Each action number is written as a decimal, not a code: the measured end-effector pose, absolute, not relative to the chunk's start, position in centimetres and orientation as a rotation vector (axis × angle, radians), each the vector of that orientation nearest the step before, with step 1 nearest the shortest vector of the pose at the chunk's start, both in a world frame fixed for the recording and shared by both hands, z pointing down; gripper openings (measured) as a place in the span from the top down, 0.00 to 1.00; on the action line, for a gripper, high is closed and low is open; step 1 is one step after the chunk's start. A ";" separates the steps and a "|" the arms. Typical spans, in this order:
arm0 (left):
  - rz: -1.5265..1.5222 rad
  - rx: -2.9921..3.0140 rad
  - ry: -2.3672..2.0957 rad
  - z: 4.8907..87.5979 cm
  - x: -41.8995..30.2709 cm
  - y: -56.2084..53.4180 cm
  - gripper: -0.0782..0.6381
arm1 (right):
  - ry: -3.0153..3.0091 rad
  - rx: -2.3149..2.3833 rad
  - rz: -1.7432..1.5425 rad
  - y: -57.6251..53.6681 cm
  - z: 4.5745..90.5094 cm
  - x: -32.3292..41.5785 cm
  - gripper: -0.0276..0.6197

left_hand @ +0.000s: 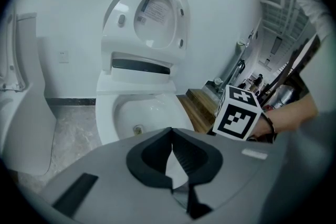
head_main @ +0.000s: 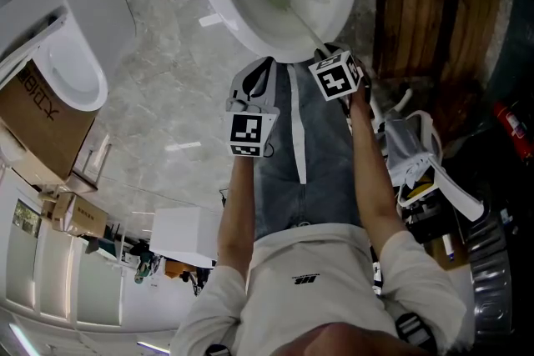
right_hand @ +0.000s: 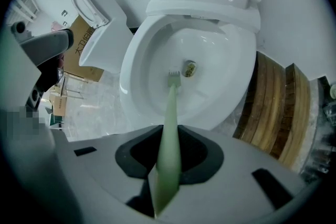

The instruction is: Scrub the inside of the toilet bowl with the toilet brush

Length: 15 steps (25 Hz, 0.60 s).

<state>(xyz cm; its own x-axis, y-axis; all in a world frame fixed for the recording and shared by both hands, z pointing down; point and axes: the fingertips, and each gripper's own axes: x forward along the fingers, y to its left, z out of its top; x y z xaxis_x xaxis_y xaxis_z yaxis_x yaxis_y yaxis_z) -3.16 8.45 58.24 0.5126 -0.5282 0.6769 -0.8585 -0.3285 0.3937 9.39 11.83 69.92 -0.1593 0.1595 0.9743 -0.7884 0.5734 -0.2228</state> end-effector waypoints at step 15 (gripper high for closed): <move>0.566 1.992 -1.131 59.4 -3.2 7.5 0.88 | -1.495 0.617 0.916 7.9 73.3 9.6 0.84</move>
